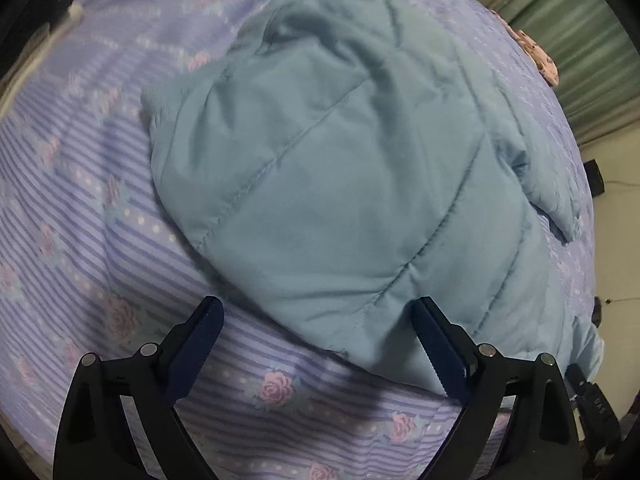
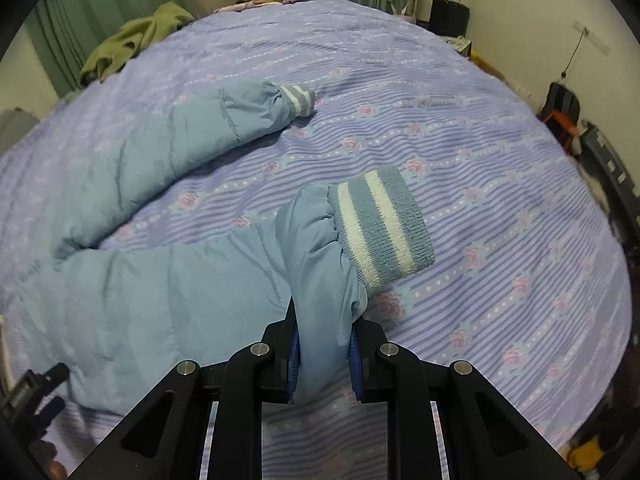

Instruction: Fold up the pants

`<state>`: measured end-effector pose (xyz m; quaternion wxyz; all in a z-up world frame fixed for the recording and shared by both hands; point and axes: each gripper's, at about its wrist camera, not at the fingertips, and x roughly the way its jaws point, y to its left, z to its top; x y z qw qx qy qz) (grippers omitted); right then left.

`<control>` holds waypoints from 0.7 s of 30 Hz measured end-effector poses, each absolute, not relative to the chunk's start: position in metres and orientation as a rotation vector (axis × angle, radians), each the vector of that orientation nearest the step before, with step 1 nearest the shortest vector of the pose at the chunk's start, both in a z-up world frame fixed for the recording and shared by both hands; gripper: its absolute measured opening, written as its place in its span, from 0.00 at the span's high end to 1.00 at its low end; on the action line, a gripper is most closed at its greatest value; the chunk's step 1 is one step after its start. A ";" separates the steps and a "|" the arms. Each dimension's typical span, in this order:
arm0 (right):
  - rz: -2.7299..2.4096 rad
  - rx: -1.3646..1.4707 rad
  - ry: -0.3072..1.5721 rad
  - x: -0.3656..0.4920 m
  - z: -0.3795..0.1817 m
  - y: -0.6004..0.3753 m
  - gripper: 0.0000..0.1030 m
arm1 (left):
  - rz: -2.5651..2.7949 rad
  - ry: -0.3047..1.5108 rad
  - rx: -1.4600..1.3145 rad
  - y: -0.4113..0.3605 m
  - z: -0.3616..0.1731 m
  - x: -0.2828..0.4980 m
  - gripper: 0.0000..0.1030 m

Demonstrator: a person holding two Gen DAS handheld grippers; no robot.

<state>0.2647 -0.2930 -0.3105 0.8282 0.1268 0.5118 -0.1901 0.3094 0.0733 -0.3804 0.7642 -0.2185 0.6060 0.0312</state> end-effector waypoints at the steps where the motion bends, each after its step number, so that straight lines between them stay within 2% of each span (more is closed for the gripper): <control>1: -0.416 0.261 1.092 0.266 -0.312 -0.292 0.81 | 0.064 1.317 -0.487 0.074 -0.382 0.308 0.05; 4: -0.437 0.252 1.095 0.267 -0.312 -0.291 0.82 | 0.049 1.323 -0.509 0.074 -0.387 0.310 0.04; 6: -0.441 0.232 1.099 0.267 -0.312 -0.288 0.82 | 0.046 1.335 -0.541 0.075 -0.392 0.315 0.07; 7: -0.441 0.217 1.100 0.268 -0.312 -0.286 0.82 | 0.042 1.332 -0.550 0.076 -0.391 0.316 0.14; 9: -0.440 0.198 1.096 0.266 -0.309 -0.283 0.82 | 0.020 1.323 -0.565 0.077 -0.384 0.316 0.35; 11: -0.438 0.204 1.090 0.264 -0.304 -0.282 0.82 | 0.001 1.308 -0.559 0.079 -0.372 0.313 0.63; 12: -0.438 0.205 1.086 0.263 -0.301 -0.281 0.82 | -0.010 1.302 -0.557 0.080 -0.368 0.311 0.69; 13: -0.437 0.206 1.081 0.261 -0.297 -0.280 0.82 | -0.015 1.299 -0.553 0.081 -0.363 0.310 0.82; 21: -0.444 0.289 0.994 0.244 -0.246 -0.278 0.82 | -0.076 1.183 -0.451 0.084 -0.290 0.304 0.87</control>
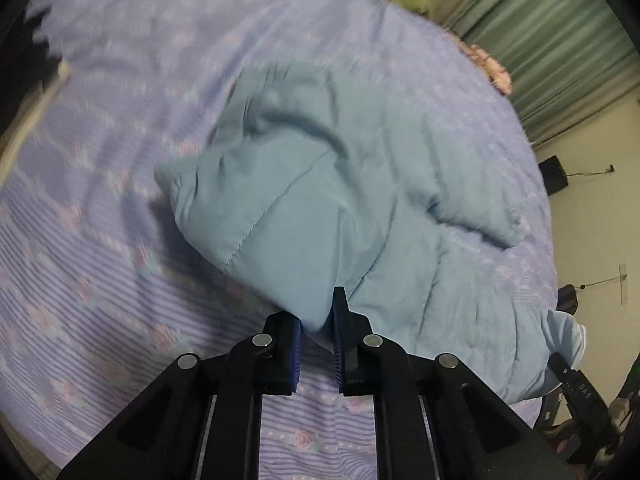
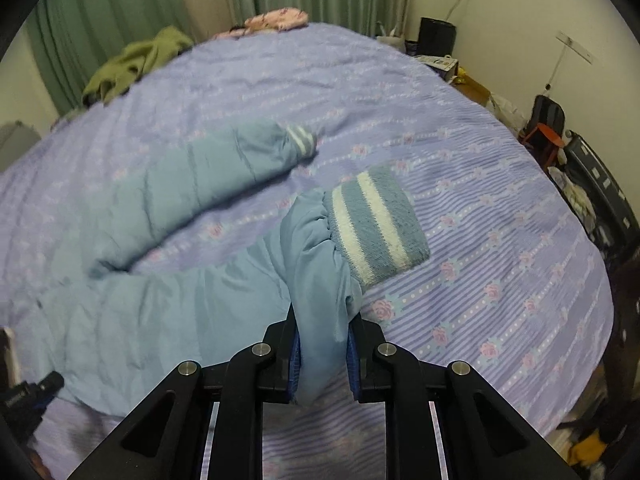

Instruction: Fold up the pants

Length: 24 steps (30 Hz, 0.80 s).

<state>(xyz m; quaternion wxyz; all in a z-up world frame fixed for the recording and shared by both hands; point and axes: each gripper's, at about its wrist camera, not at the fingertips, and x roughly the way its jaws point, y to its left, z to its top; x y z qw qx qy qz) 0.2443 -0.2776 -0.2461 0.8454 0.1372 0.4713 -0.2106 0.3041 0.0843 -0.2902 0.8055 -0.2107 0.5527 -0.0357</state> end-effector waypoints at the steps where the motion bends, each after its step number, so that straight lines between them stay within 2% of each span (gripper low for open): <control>1: -0.448 0.312 0.980 0.242 -0.237 -0.278 0.82 | -0.077 1.175 -0.440 0.084 -0.281 0.304 0.87; 6: -0.484 0.367 0.927 0.245 -0.204 -0.281 0.82 | -0.103 1.094 -0.409 0.081 -0.234 0.325 0.88; 11: -0.498 0.435 0.927 0.270 -0.188 -0.293 0.82 | -0.074 1.093 -0.354 0.066 -0.219 0.356 0.89; 17: -0.518 0.490 0.955 0.322 -0.190 -0.315 0.82 | -0.004 1.108 -0.355 0.051 -0.220 0.401 0.89; 24: -0.493 0.497 1.008 0.407 -0.223 -0.335 0.82 | 0.079 1.136 -0.333 0.034 -0.240 0.472 0.89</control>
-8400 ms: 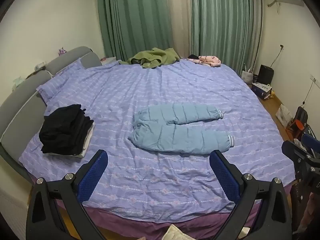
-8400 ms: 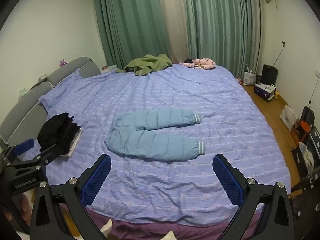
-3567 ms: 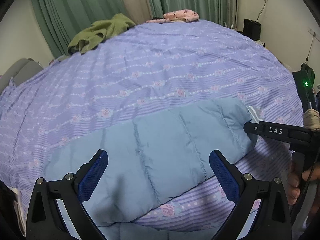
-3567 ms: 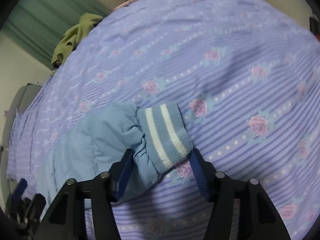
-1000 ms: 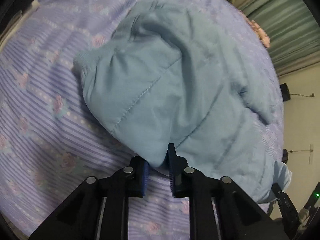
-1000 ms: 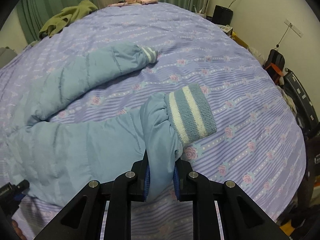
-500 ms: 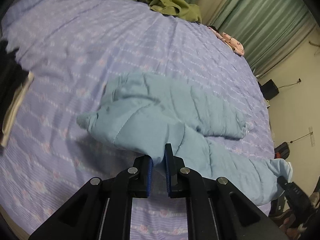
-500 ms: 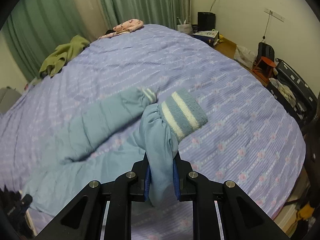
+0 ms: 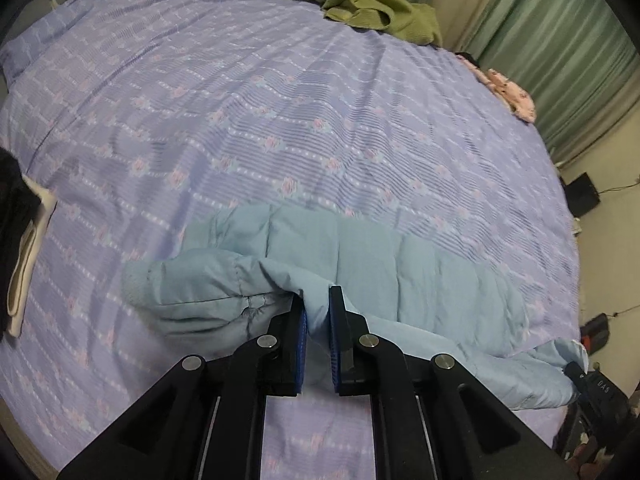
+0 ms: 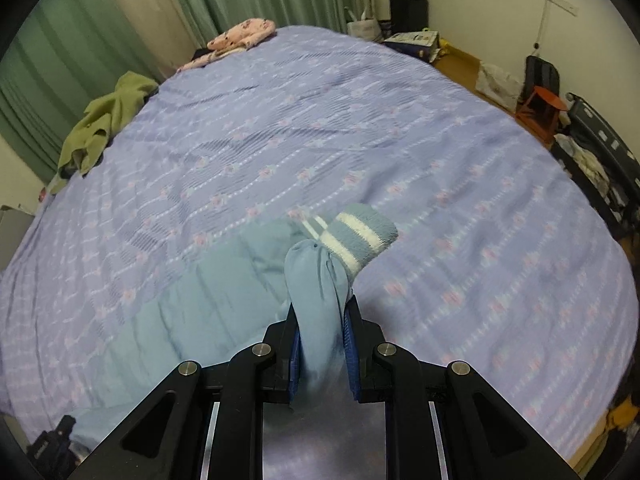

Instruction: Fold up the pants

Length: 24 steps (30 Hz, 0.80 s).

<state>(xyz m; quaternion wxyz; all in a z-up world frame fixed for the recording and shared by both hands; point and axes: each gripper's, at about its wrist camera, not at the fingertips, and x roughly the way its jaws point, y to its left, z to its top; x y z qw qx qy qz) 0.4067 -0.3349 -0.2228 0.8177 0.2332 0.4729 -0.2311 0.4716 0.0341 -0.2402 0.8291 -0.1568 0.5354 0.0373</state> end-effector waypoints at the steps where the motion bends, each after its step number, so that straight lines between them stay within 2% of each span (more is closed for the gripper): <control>1: -0.486 0.499 1.017 0.417 -0.228 -0.337 0.82 | 0.088 1.143 -0.329 0.032 -0.245 0.480 0.89; 10: -0.451 0.476 1.097 0.498 -0.281 -0.351 0.81 | 0.131 1.191 -0.301 0.017 -0.286 0.538 0.89; 13: -0.453 0.462 1.087 0.509 -0.285 -0.355 0.63 | 0.147 1.200 -0.250 0.012 -0.295 0.548 0.85; 15: -0.464 0.414 1.076 0.516 -0.283 -0.356 0.44 | 0.149 1.194 -0.216 0.010 -0.292 0.550 0.77; 16: -0.469 0.384 1.057 0.516 -0.279 -0.355 0.41 | 0.143 1.175 -0.195 0.008 -0.286 0.550 0.62; 17: -0.474 0.365 1.030 0.514 -0.272 -0.355 0.38 | 0.135 1.142 -0.173 0.007 -0.277 0.547 0.36; 19: -0.487 0.344 0.965 0.506 -0.256 -0.354 0.32 | 0.140 1.059 -0.128 0.005 -0.256 0.541 0.18; 20: -0.498 0.342 0.935 0.501 -0.246 -0.354 0.27 | 0.142 0.995 -0.096 0.003 -0.240 0.535 0.17; 22: -0.514 0.340 0.859 0.485 -0.224 -0.353 0.26 | 0.114 0.900 -0.026 -0.004 -0.214 0.526 0.12; 24: -0.521 0.334 0.803 0.470 -0.207 -0.351 0.24 | -0.003 0.844 0.031 -0.011 -0.198 0.521 0.11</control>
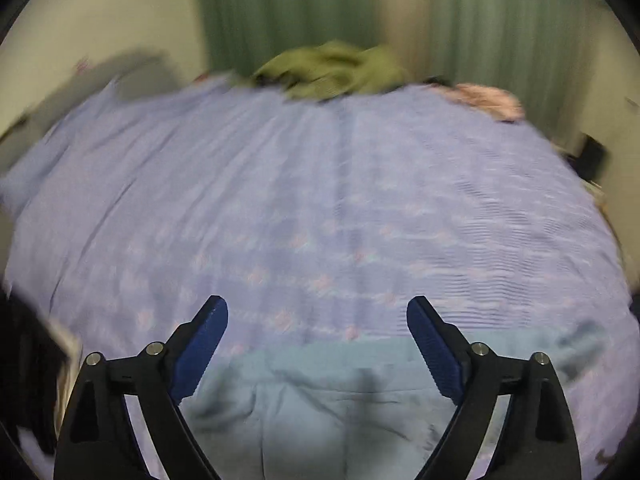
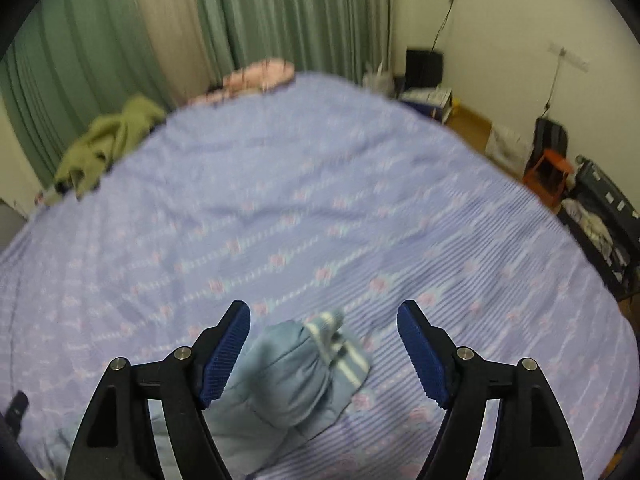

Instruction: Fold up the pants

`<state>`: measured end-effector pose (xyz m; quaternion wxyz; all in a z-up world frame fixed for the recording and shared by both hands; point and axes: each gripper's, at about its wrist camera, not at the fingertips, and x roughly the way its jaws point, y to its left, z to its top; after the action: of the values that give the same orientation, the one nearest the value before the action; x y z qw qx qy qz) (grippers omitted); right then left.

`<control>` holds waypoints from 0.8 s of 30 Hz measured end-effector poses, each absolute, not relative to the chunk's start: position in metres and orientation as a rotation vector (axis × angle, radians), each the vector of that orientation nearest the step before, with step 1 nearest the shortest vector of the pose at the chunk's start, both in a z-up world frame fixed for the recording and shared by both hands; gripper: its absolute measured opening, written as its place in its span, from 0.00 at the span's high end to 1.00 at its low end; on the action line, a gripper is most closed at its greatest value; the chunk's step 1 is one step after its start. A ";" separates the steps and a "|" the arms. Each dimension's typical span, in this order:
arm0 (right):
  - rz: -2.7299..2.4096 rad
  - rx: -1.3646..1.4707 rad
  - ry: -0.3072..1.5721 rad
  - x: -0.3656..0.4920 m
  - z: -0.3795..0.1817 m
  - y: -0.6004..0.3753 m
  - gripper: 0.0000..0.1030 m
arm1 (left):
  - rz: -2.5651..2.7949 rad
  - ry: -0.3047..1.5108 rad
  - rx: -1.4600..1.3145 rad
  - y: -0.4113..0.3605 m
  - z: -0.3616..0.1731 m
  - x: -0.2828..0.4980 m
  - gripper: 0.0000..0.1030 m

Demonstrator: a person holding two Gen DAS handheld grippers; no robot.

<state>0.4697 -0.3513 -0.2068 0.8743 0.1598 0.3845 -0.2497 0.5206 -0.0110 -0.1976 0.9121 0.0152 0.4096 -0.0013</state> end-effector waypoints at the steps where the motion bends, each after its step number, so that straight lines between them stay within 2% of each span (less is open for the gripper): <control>1: -0.511 0.336 0.779 0.461 -0.200 -0.351 0.23 | -0.062 0.837 0.056 -0.014 -0.194 0.520 0.11; 5: -0.442 0.334 0.757 0.433 -0.197 -0.353 0.22 | -0.342 0.854 0.142 -0.034 -0.201 0.511 0.11; 11: -0.314 0.387 0.894 0.427 -0.251 -0.362 0.23 | -0.460 0.914 0.324 -0.081 -0.244 0.513 0.11; 13: -0.296 0.417 0.938 0.434 -0.272 -0.364 0.26 | -0.439 0.938 0.358 -0.090 -0.260 0.519 0.13; 15: -0.282 0.428 0.974 0.444 -0.288 -0.365 0.34 | -0.402 0.963 0.382 -0.094 -0.279 0.532 0.13; 19: -0.231 0.504 0.975 0.459 -0.309 -0.371 0.36 | -0.339 1.021 0.376 -0.092 -0.306 0.554 0.14; 22: -0.199 0.566 0.975 0.473 -0.322 -0.379 0.44 | -0.345 1.067 0.344 -0.090 -0.321 0.564 0.14; 24: -0.164 0.604 0.977 0.483 -0.331 -0.382 0.45 | -0.345 1.078 0.338 -0.088 -0.328 0.566 0.14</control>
<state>0.4830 -0.3824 -0.3311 0.8364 0.2852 0.4617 -0.0774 0.5660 -0.0883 -0.3278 0.8307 0.1594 0.5080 -0.1625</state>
